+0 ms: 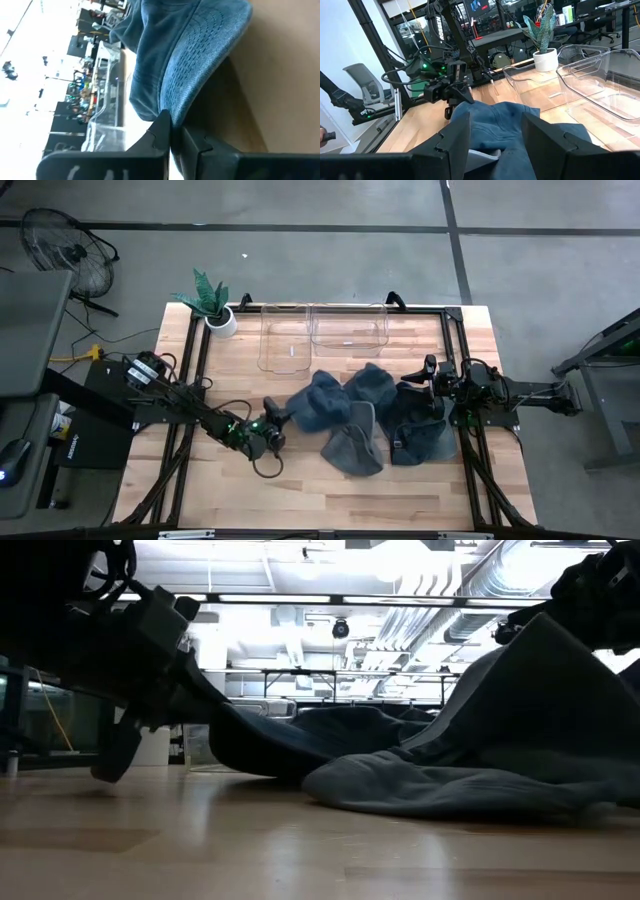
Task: Pick & Place hat
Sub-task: Put the left blue cap into the left transparent bin
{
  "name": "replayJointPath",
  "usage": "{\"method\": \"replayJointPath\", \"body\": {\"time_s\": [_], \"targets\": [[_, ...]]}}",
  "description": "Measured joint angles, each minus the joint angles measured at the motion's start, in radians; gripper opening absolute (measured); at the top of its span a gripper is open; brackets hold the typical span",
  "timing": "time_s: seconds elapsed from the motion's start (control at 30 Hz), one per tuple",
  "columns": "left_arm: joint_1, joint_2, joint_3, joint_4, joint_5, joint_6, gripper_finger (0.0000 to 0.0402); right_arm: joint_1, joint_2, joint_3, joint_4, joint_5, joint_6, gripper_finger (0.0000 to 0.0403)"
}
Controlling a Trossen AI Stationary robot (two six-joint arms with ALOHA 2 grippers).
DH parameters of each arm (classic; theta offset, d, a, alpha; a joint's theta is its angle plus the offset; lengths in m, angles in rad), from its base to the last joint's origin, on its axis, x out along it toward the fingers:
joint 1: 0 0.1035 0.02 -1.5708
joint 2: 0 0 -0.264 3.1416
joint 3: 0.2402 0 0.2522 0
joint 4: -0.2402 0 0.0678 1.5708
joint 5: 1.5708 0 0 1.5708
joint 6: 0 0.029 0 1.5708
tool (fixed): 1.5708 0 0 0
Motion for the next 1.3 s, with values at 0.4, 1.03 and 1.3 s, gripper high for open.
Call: {"method": "replayJointPath", "body": {"time_s": [0.4, 1.03, 1.3], "targets": [[-0.021, 0.001, -0.002, 0.174, -0.084, 0.206, 0.0007, 0.000, 0.000, 0.000, 0.000, 0.000, 0.000, 0.0170], [-0.020, 0.001, 0.016, 0.526, -0.216, 0.595, 0.0007, 0.000, 0.000, 0.000, 0.000, 0.000, 0.000, 0.0170], [-0.019, 0.001, 0.080, 0.585, -0.175, 0.776, 0.0007, 0.000, 0.000, 0.000, 0.000, 0.000, 0.000, 0.0170]]}}
